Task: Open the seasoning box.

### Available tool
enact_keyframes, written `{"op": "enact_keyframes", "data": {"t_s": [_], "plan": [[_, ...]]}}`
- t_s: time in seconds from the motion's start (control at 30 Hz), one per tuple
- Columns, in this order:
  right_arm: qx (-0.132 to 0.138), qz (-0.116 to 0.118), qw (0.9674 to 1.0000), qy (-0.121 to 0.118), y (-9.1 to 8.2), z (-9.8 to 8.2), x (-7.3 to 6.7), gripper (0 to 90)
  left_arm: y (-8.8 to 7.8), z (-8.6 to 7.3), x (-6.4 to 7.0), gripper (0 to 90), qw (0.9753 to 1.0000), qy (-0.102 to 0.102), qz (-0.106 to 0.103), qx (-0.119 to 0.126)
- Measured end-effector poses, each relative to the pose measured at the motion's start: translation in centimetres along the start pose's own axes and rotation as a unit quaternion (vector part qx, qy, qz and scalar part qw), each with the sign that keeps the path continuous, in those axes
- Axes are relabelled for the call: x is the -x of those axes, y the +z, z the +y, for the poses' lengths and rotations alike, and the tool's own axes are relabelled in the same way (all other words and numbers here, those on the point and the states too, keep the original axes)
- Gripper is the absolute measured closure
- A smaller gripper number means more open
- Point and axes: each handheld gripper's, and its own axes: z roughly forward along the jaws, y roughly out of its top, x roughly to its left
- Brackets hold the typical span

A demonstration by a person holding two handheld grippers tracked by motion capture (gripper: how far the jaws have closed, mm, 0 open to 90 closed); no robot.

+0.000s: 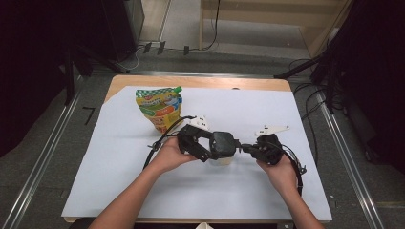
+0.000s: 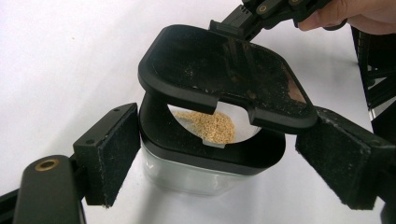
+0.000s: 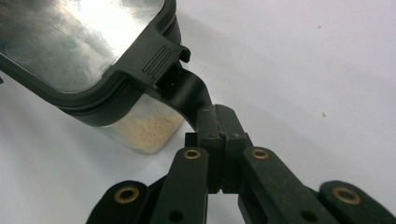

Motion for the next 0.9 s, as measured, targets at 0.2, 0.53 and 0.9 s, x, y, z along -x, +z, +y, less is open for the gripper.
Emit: {"op": "enact_keyframes", "data": {"t_s": [0.2,0.53,0.9], "plan": [[0.000,0.000,1.0000,-0.001,0.0,0.0,0.0,90.0,-0.2,0.5,0.4,15.4,0.9999,0.011,0.012,0.001],[0.001,-0.001,1.0000,0.001,0.0,0.0,-0.1,90.0,-0.5,1.2,0.8,18.6,0.9996,0.018,0.021,-0.003],[0.004,0.002,1.0000,-0.007,0.0,-0.1,-0.2,90.0,-1.1,2.3,1.4,46.1,0.9990,-0.006,-0.042,0.014]]}}
